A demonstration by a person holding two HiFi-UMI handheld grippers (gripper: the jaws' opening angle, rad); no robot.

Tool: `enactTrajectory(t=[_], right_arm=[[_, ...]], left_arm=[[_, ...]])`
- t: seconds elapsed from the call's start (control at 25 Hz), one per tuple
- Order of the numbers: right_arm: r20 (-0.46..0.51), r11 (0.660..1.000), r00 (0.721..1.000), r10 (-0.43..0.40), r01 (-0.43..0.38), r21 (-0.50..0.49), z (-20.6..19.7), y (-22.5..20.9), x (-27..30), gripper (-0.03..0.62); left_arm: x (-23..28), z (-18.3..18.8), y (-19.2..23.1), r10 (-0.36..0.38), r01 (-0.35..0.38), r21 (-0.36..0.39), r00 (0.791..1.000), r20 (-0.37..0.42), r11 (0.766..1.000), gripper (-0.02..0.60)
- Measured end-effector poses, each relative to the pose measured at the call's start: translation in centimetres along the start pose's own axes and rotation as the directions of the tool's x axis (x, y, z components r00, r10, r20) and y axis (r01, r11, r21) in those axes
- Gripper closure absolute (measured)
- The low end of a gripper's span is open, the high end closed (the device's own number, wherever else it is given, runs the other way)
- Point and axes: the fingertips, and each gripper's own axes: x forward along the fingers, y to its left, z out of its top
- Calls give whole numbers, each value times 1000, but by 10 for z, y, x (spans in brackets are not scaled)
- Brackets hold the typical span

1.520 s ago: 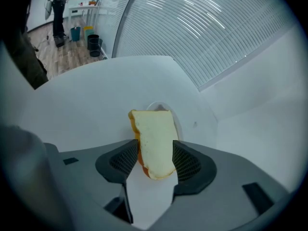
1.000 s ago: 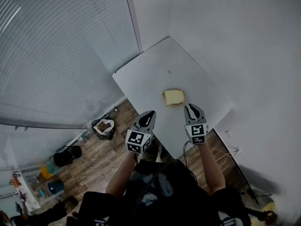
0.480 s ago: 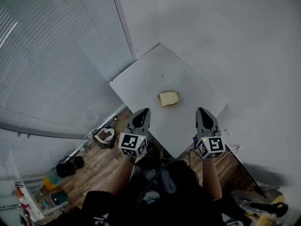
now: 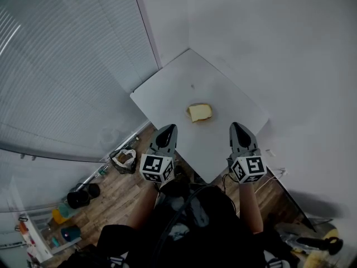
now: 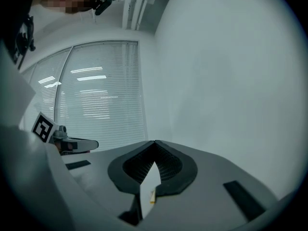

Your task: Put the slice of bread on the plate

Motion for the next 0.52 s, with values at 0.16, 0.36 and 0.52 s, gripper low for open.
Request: enactTrajectory(t=[0.16,0.36,0.52], right_arm=[[-8,1000,1000,9,-9,14,0,1,2,588],[-14,1000,1000,21,-21,20,-2,4,4,588],[-23,999,999,30,-30,32,-6,7,4,588]], left_arm=[[1,1,-2,-7,7,7,1000,4,1000,577],[1,1,1,-8,8,3,1000,1,1000,577],[0,-3,1,-14,14,-4,1000,-10,1000,577]])
